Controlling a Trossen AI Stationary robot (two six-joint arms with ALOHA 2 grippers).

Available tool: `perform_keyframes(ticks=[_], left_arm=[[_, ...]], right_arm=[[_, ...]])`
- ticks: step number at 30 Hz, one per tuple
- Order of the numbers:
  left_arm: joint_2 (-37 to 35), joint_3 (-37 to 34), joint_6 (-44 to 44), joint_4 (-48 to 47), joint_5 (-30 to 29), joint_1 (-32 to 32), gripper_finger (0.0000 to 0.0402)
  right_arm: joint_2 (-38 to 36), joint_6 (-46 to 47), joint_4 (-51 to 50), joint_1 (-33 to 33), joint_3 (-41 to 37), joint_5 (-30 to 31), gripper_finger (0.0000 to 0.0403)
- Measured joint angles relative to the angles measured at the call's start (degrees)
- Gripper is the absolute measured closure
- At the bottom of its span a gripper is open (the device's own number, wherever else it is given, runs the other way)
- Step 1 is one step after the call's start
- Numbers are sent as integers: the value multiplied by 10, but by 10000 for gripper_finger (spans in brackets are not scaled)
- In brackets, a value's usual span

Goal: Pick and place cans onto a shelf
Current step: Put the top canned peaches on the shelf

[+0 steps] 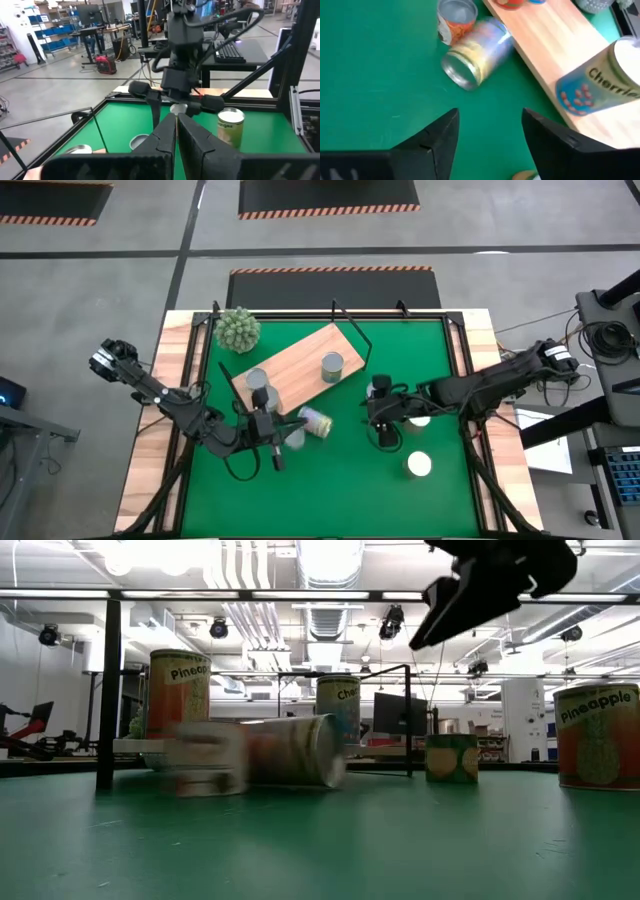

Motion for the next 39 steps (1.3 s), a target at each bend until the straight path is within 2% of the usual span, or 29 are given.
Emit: perform_keyframes(ticks=[4, 8, 11, 15, 18, 21, 24, 27, 31, 39], left_arm=[[1, 0, 0, -1, 0, -1, 401], [4, 0, -7, -3, 0, -1, 401], [10, 0, -44, -12, 7, -4, 401], [33, 0, -143, -53, 68, -5, 401], [70, 1, -216, -51, 93, -6, 401], [130, 18, -269, -39, 164, -7, 401], [203, 74, -285, -43, 250, -9, 401], [276, 156, -288, -121, 311, -13, 401], [365, 287, -298, -301, 320, -18, 401], [477, 522, -271, -560, 323, -36, 402]], right_arm=[[0, -2, -35, -2, 28, 1, 235], [1, -6, -28, -1, 29, 0, 258], [1, 3, -12, -1, 25, 0, 264], [2, 17, -12, -1, 24, 0, 256], [2, 38, -12, 1, 24, -3, 238], [2, 29, -12, 4, 24, -38, 217], [2, 19, -11, 6, 24, -61, 200], [2, 18, -12, 5, 24, -60, 189], [2, 18, -12, 5, 24, -61, 181], [1, 18, -12, 5, 24, -61, 176]])
